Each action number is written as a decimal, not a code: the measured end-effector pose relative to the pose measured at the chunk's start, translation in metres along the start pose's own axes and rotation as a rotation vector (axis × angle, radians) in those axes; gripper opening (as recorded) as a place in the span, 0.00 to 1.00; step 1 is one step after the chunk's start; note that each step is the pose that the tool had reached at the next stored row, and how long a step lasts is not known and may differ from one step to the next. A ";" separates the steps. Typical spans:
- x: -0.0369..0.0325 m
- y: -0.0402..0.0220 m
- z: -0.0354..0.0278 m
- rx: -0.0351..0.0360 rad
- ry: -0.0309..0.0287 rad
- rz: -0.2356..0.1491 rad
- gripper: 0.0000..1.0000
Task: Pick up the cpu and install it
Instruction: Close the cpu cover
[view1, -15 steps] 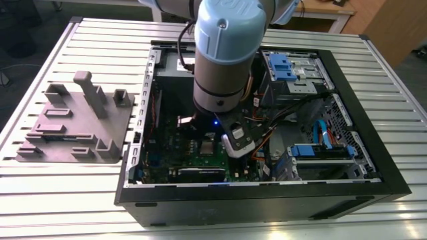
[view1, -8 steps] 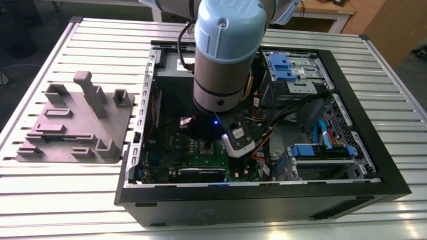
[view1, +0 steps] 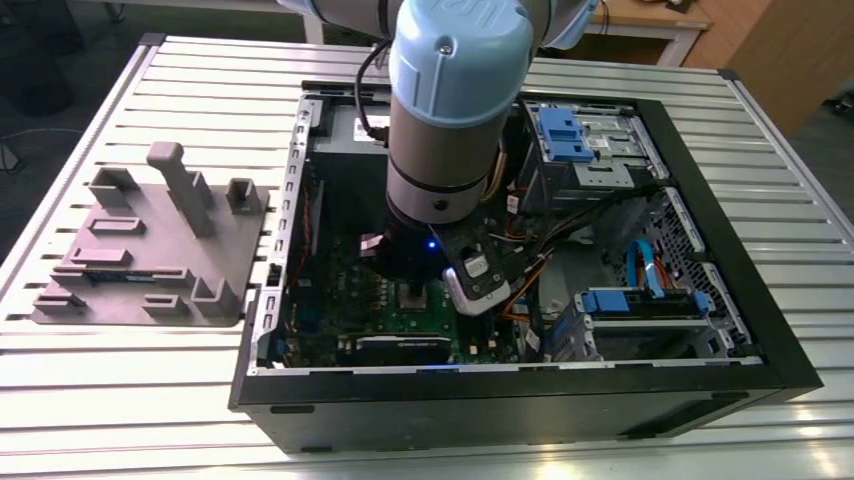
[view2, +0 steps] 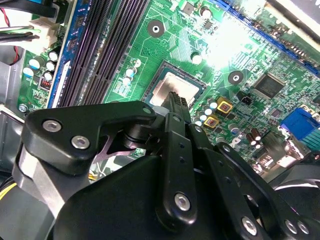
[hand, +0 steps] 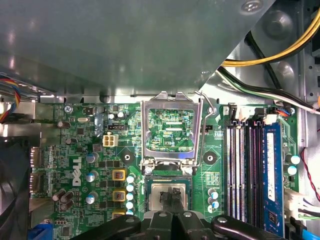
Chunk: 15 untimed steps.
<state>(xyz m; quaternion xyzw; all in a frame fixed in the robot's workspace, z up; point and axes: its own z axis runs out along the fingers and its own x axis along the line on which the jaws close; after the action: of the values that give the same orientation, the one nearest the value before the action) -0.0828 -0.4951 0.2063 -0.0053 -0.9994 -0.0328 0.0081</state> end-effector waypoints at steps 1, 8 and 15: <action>0.0000 0.0000 0.0000 0.0000 0.0002 0.000 0.10; 0.0000 0.0000 0.0000 -0.0001 0.0004 0.000 0.10; 0.0003 0.0008 -0.0112 -0.0005 0.0005 0.000 0.10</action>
<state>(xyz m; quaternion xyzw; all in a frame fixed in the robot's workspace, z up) -0.0829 -0.4951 0.2175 -0.0053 -0.9994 -0.0331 0.0083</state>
